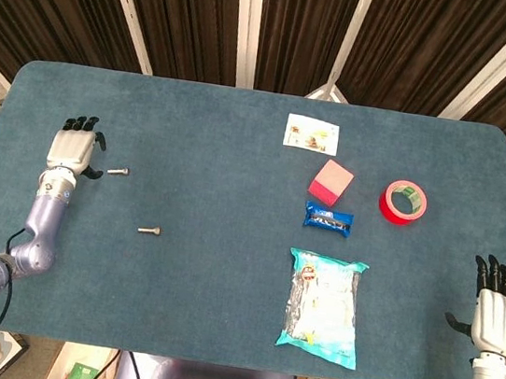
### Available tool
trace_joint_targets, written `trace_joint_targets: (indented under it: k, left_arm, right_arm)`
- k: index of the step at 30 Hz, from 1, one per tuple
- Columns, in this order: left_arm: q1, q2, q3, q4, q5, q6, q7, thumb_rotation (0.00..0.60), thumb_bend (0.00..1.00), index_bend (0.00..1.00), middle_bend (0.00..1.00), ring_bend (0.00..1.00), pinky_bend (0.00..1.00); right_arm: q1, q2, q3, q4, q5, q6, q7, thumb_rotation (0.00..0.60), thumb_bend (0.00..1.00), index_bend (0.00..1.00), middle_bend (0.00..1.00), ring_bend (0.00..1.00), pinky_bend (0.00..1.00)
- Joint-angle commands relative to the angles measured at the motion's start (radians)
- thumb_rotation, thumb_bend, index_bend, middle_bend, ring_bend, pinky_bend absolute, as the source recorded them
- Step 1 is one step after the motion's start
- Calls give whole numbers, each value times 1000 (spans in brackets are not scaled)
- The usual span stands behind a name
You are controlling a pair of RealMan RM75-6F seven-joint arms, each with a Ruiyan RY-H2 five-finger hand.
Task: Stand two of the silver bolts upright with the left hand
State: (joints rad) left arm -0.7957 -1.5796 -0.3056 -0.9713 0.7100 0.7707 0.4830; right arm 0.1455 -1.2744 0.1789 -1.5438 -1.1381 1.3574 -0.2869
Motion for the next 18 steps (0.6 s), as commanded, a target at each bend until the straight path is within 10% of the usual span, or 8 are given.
trace_joint_targets:
  k: [1, 18]
  left_arm:
    - [-15, -32, 11, 41, -7, -18, 3, 600, 307, 432, 52, 0, 0]
    - [-51, -174, 37, 264, 77, -68, -75, 600, 357, 482, 71, 0, 0]
  right_arm:
    - [1, -4, 2, 3, 8, -2, -1, 600, 0, 79, 20, 0, 0]
    - [5, -14, 6, 15, 28, 0, -15, 600, 0, 79, 20, 0, 0]
